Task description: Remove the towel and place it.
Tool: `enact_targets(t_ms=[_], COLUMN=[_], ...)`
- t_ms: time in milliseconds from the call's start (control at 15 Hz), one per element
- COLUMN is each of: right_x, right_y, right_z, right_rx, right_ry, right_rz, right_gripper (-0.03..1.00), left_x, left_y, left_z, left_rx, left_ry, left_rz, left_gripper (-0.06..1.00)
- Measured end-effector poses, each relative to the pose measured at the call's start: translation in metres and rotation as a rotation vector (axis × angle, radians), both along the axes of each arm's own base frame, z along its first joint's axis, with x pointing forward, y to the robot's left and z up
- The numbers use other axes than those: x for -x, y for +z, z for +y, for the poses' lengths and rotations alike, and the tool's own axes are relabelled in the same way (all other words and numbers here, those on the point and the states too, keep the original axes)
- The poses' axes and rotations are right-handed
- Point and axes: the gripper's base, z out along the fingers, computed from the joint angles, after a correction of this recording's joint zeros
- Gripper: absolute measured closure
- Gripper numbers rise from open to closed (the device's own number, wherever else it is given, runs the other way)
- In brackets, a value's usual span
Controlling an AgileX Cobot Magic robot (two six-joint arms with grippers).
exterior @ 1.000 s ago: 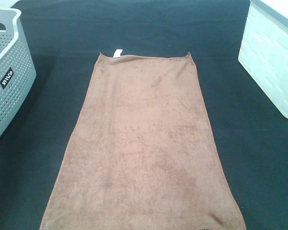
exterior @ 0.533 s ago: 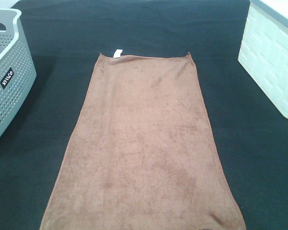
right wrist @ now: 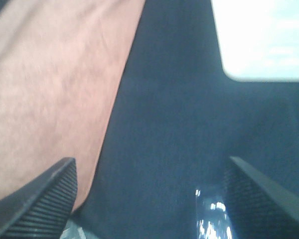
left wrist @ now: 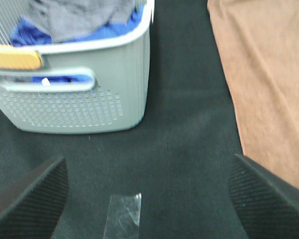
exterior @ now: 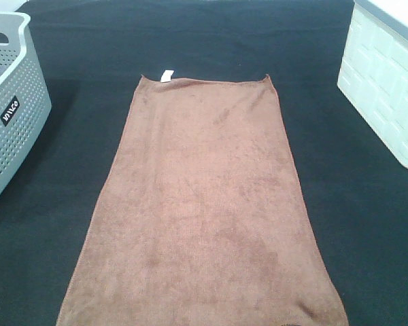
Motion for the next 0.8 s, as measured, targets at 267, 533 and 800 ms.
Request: enact_targets(t_ms=[267,533,800], right_x=[0.026,0.027,0.026], right_y=[-0.005,-0.006,-0.006], right_z=[-0.002,-0.002,-0.002], right_rx=[-0.005,-0.004,-0.004], right_ry=[0.002,0.002,0.002], right_rz=[-0.110,-0.100,-0.097], right_gripper=[0.23,0.23,0.23], left_x=[0.009,0.009,0.009], left_y=[-0.005,-0.005,-0.005], left_z=[-0.001,-0.001,-0.001], left_rx=[0.007,0.010,0.011], left_ry=[-0.006,-0.007,-0.008], left_rz=[-0.034,-0.031,-0.031], left_gripper=[0.12,0.12,0.12])
